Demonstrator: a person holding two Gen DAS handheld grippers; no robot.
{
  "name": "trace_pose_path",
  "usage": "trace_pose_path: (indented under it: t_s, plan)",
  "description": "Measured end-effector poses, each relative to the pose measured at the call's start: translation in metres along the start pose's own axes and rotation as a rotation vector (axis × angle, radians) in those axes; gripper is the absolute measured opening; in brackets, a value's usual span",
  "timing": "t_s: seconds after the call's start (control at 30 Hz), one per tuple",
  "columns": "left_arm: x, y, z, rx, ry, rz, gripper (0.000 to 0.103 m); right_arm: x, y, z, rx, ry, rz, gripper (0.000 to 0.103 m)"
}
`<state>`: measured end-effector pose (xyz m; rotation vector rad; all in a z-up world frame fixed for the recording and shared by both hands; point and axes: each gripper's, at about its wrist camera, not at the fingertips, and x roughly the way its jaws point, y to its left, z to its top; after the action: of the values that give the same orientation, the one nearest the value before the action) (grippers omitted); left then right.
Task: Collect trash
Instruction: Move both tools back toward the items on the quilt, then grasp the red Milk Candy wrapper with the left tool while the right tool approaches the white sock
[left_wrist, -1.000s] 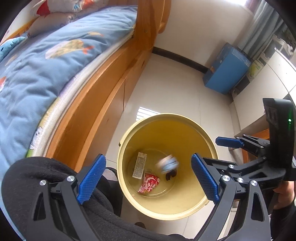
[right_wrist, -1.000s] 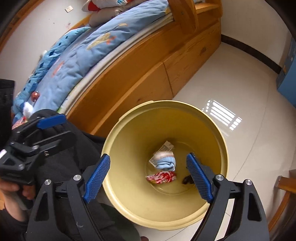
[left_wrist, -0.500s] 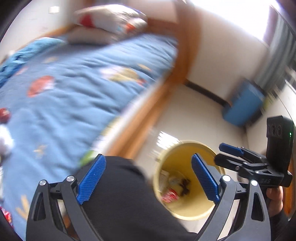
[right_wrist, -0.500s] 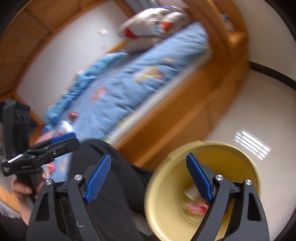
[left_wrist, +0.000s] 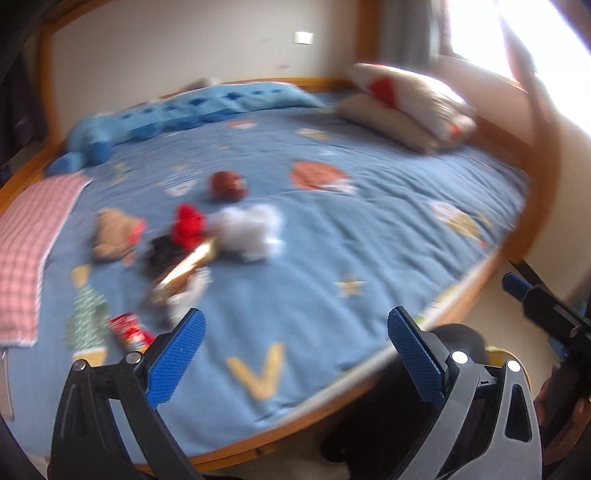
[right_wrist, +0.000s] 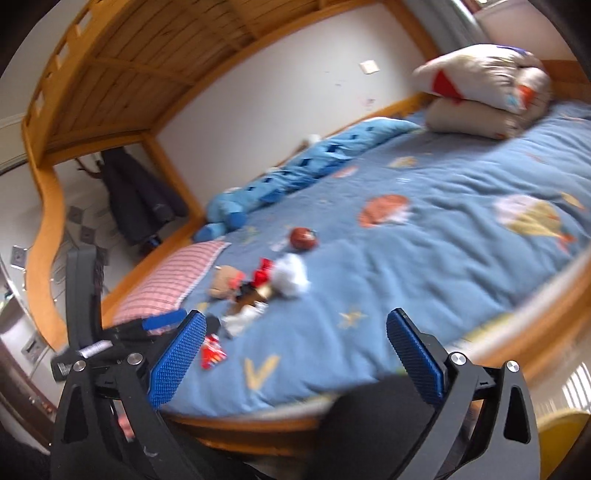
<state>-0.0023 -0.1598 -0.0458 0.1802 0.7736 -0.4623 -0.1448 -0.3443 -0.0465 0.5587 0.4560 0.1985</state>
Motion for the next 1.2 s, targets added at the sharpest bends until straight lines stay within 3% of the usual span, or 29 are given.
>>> trace_pose_path:
  t_s: [0.2,0.37,0.57,0.87,0.9,0.97,1.03,1.1,1.2]
  plan:
    - [0.004,0.068,-0.011,-0.160,0.029,0.152,0.099,0.061,0.037,0.007,-0.035,0.048,0.057,0.095]
    - [0.018,0.106,-0.021,-0.283,0.072,0.204,0.099,0.098,0.065,0.002,-0.124,0.084,0.083,0.095]
    - [0.048,0.134,-0.034,-0.375,0.138,0.249,0.099,0.131,0.083,-0.003,-0.179,0.135,0.121,0.095]
    - [0.083,0.150,-0.044,-0.457,0.206,0.225,0.098,0.165,0.083,-0.009,-0.175,0.211,0.122,0.095]
    - [0.086,0.151,-0.044,-0.462,0.208,0.230,0.095,0.171,0.082,-0.010,-0.170,0.224,0.117,0.095]
    - [0.091,0.150,-0.046,-0.466,0.211,0.240,0.068,0.177,0.081,-0.012,-0.163,0.240,0.111,0.095]
    - [0.102,0.151,-0.049,-0.468,0.246,0.195,0.054,0.183,0.079,-0.014,-0.147,0.257,0.105,0.095]
    - [0.104,0.152,-0.052,-0.461,0.246,0.202,0.047,0.189,0.078,-0.016,-0.140,0.272,0.105,0.095]
    - [0.098,0.161,-0.053,-0.482,0.210,0.140,0.033,0.196,0.078,-0.020,-0.131,0.283,0.093,0.095]
